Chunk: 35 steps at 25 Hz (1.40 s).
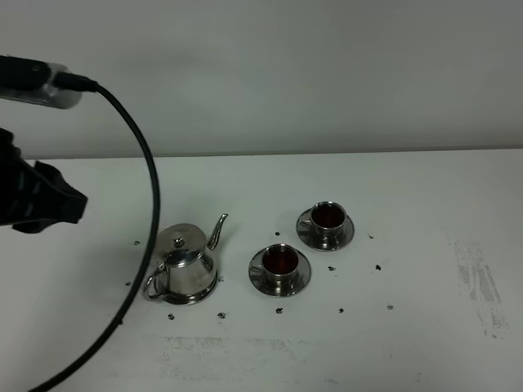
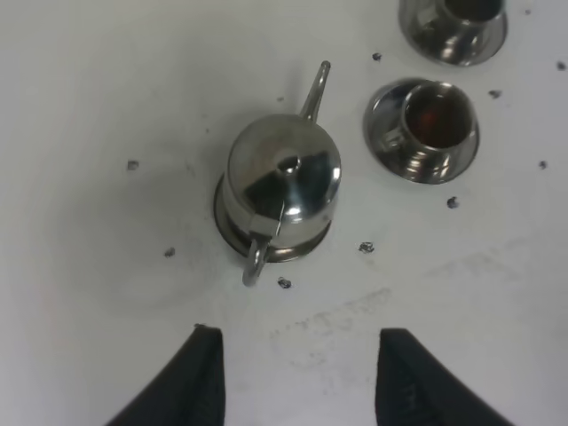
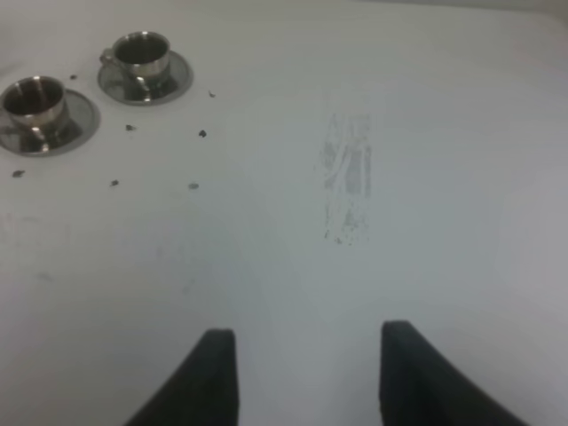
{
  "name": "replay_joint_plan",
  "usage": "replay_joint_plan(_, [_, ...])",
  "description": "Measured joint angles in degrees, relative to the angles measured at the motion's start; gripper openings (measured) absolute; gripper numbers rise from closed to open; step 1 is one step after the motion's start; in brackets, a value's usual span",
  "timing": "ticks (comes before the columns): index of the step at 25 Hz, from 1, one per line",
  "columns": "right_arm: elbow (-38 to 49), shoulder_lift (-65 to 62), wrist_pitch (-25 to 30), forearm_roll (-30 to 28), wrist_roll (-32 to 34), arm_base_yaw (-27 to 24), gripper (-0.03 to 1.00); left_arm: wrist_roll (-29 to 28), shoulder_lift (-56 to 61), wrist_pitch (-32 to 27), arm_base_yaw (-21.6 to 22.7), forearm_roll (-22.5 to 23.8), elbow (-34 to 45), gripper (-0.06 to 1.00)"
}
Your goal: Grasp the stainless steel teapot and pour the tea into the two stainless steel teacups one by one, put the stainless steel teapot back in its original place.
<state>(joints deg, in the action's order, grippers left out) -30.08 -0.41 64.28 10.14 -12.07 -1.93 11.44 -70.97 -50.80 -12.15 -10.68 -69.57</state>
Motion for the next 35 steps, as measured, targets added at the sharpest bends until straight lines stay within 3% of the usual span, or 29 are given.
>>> replay_joint_plan(9, [0.0, 0.0, 0.0, 0.0, 0.0, 0.0, 0.36, -3.68, 10.47, -8.99, 7.32, 1.89, 1.43, 0.41])
replay_joint_plan(17, [0.0, 0.0, 0.0, 0.0, 0.0, 0.0, 0.36, -6.48, 31.1, -10.53, 12.64, 1.84, 18.74, 0.41])
replay_joint_plan(26, [0.0, 0.0, 0.0, 0.0, 0.0, 0.0, 0.36, -9.26, 53.49, -11.28, 13.14, 5.68, 34.78, 0.41])
replay_joint_plan(35, [0.0, 0.0, 0.0, 0.0, 0.0, 0.0, 0.36, -9.43, 65.85, -10.65, 13.14, 7.0, 42.1, 0.41])
